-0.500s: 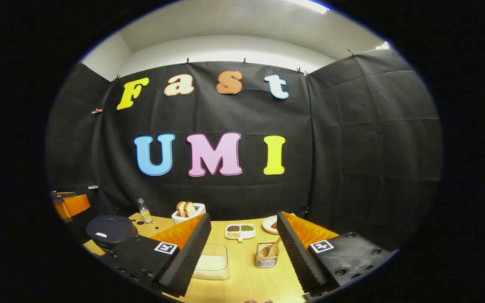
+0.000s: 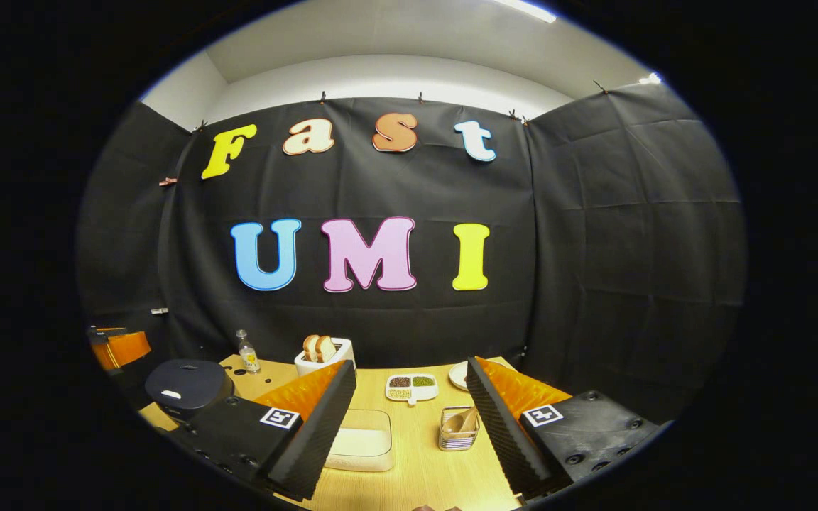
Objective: Close the left gripper, press the button to open the rice cooker; take a wooden spoon from the chopstick holder with the right hand, scoop a spoonful of rice and pour it into the rice cooker, then put the wooden spoon back into the chopstick holder.
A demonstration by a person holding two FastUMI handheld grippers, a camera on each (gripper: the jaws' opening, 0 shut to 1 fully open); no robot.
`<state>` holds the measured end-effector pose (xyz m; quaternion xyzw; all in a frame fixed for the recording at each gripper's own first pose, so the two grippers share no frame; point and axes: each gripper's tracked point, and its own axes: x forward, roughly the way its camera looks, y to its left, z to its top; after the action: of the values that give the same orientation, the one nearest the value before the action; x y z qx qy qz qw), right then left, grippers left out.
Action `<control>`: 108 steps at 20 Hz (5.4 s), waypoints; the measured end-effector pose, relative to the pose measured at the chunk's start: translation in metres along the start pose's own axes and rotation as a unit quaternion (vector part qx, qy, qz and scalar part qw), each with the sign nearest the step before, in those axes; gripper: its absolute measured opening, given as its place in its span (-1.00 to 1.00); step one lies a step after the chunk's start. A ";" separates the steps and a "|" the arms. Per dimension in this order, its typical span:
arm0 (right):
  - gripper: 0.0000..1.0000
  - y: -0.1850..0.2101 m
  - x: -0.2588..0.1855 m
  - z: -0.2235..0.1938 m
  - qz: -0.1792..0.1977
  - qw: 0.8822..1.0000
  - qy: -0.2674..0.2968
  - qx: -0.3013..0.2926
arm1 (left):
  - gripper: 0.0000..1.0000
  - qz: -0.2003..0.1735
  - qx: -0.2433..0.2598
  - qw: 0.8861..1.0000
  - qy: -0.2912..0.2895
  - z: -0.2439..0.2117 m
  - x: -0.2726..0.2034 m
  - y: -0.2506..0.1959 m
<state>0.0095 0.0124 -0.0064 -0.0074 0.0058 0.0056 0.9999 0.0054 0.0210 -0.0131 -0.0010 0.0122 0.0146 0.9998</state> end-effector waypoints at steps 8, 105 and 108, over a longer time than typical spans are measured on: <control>0.96 0.003 -0.007 -0.005 0.006 1.000 0.002 0.002 | 0.91 0.004 0.012 1.000 0.002 -0.001 0.000 0.006; 0.74 -0.156 0.238 -0.254 -0.069 0.949 0.263 0.162 | 0.91 0.189 -0.017 0.967 0.168 -0.114 0.018 0.004; 0.44 -0.151 0.247 -0.262 -0.068 0.942 0.270 0.188 | 0.92 0.208 -0.007 0.961 0.183 -0.128 0.009 -0.001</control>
<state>0.2548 -0.1399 -0.2691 0.1791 0.2758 -0.0655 0.9421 0.0113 0.0204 -0.1417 -0.0079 0.1950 0.2222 0.9553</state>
